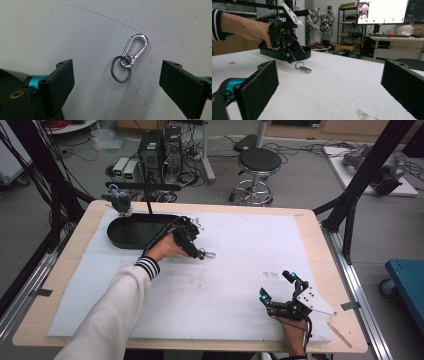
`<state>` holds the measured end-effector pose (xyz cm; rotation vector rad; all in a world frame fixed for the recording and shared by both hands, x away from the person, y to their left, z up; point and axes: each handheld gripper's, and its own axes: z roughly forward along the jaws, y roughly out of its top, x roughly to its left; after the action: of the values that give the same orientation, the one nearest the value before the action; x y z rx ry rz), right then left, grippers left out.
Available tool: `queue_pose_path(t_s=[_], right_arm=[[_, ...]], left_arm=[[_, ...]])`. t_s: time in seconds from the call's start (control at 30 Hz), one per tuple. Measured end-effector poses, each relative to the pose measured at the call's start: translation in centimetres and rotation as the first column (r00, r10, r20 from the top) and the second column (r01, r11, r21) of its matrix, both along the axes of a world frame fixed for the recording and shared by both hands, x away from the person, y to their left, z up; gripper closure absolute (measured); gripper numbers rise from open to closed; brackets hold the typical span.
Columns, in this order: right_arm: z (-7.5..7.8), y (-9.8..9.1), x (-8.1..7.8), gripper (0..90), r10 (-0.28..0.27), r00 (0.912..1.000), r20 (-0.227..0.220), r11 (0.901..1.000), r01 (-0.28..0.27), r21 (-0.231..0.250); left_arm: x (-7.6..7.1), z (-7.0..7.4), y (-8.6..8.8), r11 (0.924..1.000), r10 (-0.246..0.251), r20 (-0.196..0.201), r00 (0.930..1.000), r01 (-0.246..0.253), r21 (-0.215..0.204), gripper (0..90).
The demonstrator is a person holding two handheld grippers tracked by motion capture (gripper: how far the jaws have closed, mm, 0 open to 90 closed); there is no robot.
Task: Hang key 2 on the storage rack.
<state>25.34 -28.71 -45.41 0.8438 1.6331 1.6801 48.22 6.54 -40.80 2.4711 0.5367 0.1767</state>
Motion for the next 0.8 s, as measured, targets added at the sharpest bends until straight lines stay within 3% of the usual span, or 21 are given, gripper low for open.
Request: queue_pose_path(t_s=[0.43,0.8], right_arm=[[0.00,0.00,-0.03,0.6,-0.002,1.0000,-0.004,1.0000,0.002,0.001],[0.00,-0.01,-0.05,0.6,-0.001,1.0000,-0.007,1.0000,0.001,0.004]], left_arm=[[0.00,-0.34,-0.11,0.9995,-0.004,-0.029,0.9996,0.005,0.031,27.7],[0.10,-0.51,0.04,0.9999,0.001,-0.092,0.9958,0.000,0.012,43.0]])
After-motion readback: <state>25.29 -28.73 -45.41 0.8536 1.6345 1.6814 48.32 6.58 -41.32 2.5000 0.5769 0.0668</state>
